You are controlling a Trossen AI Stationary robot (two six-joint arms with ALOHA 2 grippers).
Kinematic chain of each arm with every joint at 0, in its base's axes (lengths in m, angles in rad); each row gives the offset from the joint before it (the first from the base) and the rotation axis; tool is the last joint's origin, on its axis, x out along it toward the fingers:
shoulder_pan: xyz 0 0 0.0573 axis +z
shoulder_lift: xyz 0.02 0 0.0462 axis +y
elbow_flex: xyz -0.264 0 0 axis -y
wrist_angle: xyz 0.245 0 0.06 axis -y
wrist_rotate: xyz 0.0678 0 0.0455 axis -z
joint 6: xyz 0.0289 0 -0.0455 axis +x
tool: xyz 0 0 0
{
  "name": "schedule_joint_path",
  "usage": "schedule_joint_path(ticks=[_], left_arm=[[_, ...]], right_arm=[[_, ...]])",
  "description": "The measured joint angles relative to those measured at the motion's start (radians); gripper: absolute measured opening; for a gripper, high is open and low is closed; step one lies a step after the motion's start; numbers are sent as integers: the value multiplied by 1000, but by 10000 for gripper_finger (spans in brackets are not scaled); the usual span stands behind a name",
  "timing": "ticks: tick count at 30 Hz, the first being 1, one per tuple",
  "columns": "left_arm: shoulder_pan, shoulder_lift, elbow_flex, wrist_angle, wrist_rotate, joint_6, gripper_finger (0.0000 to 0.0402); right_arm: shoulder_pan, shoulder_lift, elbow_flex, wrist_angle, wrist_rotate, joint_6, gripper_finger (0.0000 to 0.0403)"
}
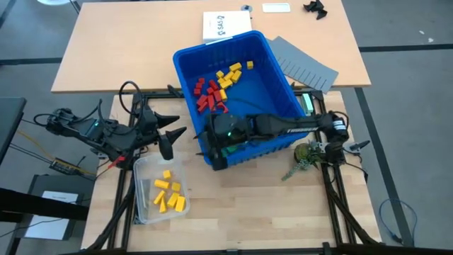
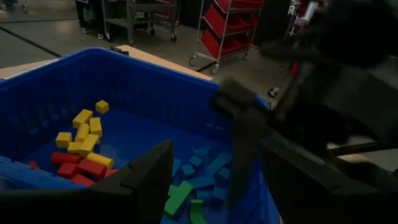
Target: Sort Items/Unsort Items
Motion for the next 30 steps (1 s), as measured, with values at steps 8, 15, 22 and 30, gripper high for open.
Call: schedule_joint_path(ticks=[8,15,22,30], left_arm=[[0,0,0,0,0,0,248],[0,0,0,0,0,0,248],[0,0,0,0,0,0,248],[0,0,0,0,0,0,248]], right_arm=[[-83,-73,0,-95,0,0,245],[-185,-123,0,-142,1,0,244],[-288,-126,-1,-157,1,4,244],[-388,-126,-63,-136,-19,62,243]])
